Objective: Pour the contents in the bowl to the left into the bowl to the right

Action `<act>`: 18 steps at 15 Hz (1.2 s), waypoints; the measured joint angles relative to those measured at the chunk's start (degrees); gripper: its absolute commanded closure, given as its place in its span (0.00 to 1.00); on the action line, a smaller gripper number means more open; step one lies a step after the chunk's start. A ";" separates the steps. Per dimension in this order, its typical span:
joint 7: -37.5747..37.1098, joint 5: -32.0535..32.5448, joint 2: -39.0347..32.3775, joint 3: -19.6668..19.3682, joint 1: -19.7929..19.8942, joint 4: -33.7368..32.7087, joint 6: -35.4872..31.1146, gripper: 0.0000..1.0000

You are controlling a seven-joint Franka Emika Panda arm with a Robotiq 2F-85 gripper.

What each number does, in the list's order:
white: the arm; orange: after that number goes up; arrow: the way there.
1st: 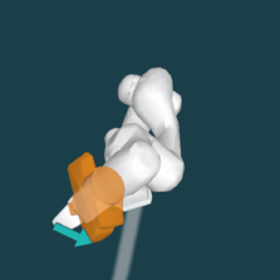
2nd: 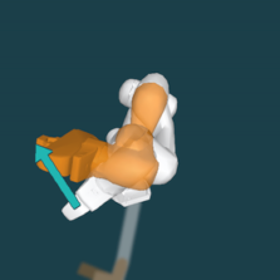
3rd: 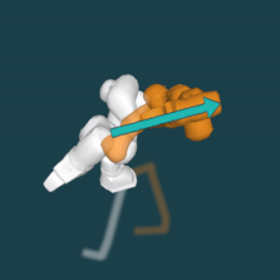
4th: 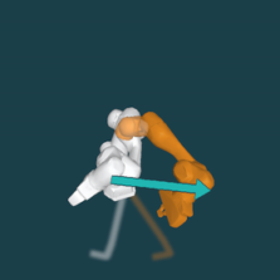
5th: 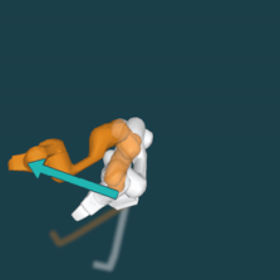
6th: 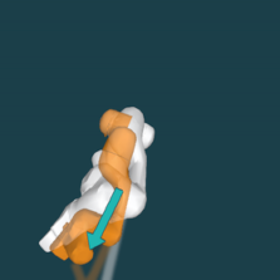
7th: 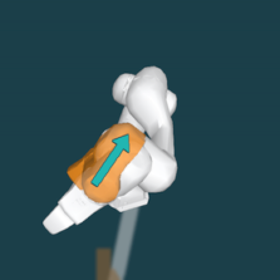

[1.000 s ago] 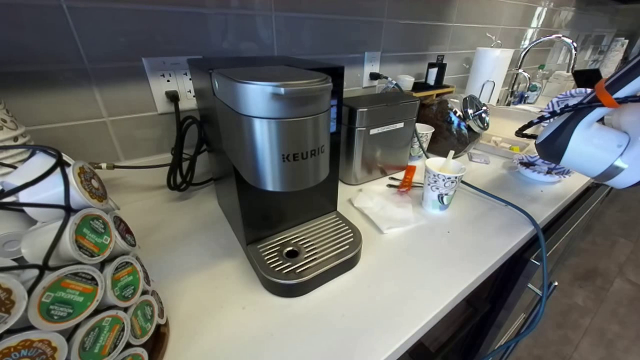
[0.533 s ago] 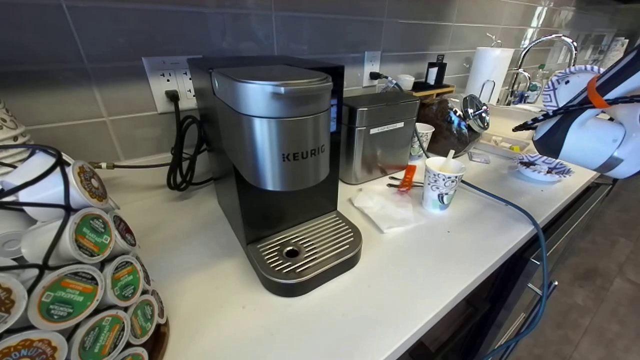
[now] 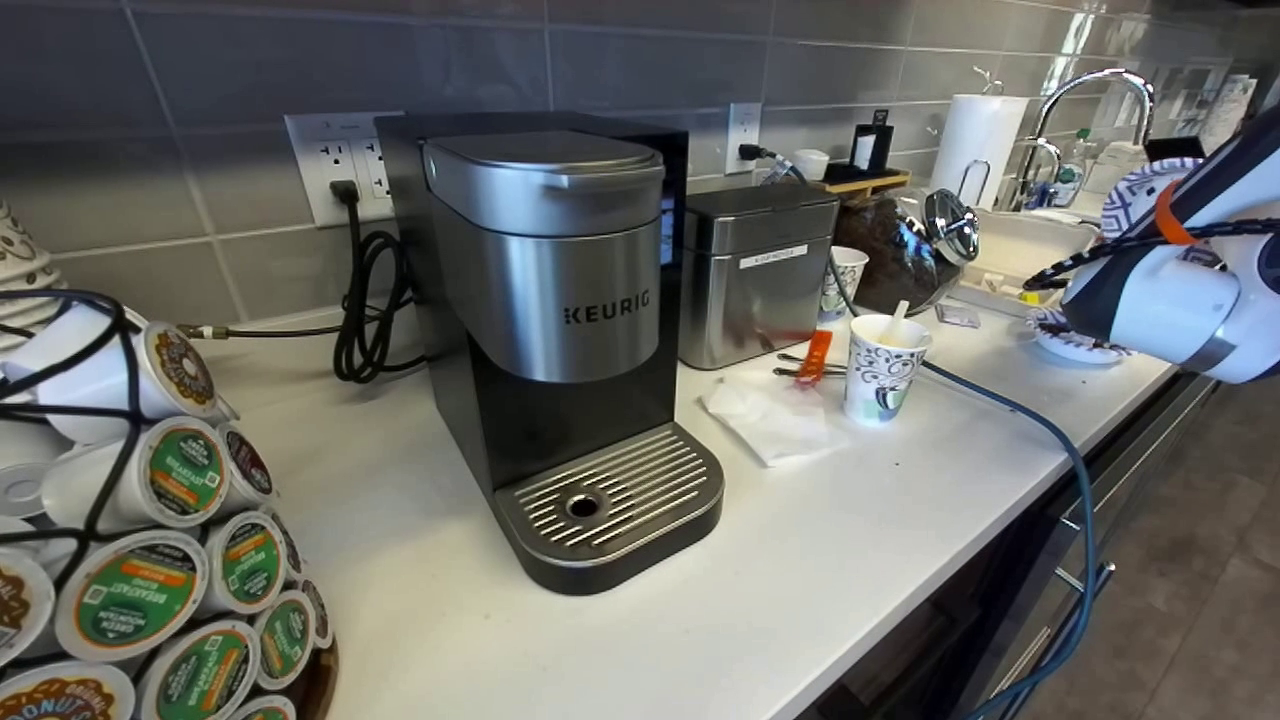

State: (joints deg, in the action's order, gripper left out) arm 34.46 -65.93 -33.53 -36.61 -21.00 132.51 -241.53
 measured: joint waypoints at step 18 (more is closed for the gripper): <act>33.84 -17.50 34.89 12.51 19.26 2.28 41.86 0.99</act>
State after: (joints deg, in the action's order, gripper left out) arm 68.30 -83.43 1.36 -24.10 -1.74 134.79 -199.67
